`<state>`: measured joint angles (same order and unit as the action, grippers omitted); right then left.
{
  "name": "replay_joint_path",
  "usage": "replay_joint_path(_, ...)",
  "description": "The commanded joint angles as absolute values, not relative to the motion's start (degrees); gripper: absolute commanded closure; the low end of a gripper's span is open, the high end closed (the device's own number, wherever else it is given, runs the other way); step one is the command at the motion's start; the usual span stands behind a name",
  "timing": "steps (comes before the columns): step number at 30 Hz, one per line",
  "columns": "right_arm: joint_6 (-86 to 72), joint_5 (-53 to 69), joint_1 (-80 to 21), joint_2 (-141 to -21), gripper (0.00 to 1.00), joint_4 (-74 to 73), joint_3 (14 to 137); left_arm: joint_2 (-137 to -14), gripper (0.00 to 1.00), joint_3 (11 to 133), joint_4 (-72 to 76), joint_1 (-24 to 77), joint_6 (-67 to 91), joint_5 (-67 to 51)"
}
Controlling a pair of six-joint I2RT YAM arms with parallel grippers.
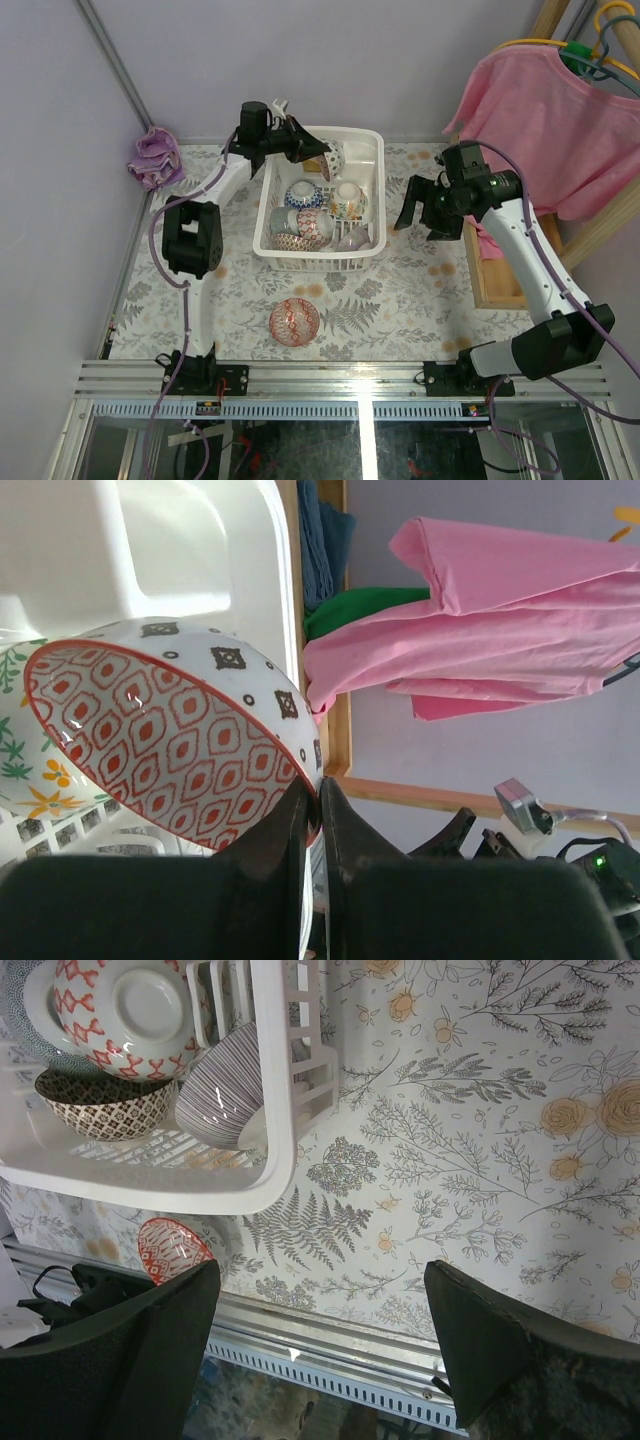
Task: Load the bowls into the dish rack
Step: Turn the bowl upside down on the dish rack.
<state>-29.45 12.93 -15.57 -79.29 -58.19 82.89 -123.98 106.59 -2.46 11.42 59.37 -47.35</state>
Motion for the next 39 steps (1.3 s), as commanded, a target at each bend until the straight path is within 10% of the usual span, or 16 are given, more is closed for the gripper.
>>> replay_joint_path(1, -28.3, 12.8, -15.1, -80.4, 0.09, -59.9, 86.2, -125.3, 1.00, 106.2, 5.4, 11.7, 62.3, -56.6)
replay_joint_path(39, -28.2, 9.5, -16.6, -108.3, 0.11, -41.9, 101.9, -121.8, 1.00, 98.3, -7.1, 8.4, 51.1, -55.6)
